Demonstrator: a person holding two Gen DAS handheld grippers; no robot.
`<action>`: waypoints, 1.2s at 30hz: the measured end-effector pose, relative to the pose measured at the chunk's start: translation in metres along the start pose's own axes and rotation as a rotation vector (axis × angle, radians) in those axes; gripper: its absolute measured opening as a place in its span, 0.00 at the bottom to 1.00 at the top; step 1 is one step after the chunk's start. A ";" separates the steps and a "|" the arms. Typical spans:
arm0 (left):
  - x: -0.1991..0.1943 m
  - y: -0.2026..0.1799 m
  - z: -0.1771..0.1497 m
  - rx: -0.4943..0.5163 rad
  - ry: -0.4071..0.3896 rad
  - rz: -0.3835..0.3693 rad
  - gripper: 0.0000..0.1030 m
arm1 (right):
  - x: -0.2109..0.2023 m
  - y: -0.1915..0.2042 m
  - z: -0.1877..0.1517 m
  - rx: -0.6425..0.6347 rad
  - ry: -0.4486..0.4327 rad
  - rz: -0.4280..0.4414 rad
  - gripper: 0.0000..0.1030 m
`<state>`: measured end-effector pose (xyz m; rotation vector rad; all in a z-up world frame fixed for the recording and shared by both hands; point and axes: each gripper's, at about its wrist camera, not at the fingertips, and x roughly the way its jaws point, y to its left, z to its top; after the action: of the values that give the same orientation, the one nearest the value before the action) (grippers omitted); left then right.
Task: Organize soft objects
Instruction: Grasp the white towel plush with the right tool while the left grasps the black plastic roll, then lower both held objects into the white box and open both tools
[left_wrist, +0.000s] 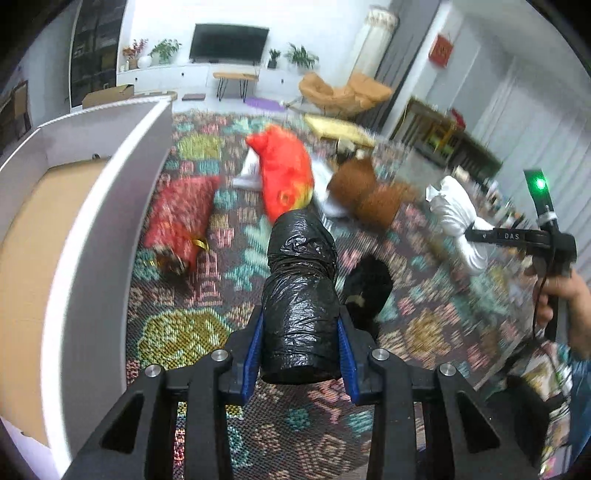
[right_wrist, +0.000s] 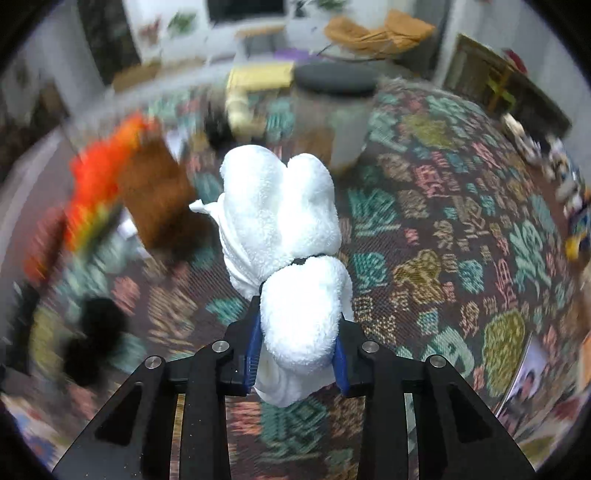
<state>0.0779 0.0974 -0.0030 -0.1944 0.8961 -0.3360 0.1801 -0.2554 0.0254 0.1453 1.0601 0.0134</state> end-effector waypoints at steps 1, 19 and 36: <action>-0.011 0.002 0.003 -0.010 -0.024 -0.012 0.35 | -0.012 0.005 0.004 0.022 -0.012 0.049 0.33; -0.168 0.161 0.022 -0.155 -0.212 0.546 0.59 | -0.060 0.361 -0.003 -0.139 0.107 0.912 0.81; -0.119 0.054 0.009 -0.012 -0.317 0.234 0.89 | 0.068 0.162 -0.102 -0.014 0.122 0.307 0.81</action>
<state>0.0275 0.1913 0.0729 -0.1469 0.5998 -0.0778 0.1337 -0.0781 -0.0621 0.2966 1.1507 0.3099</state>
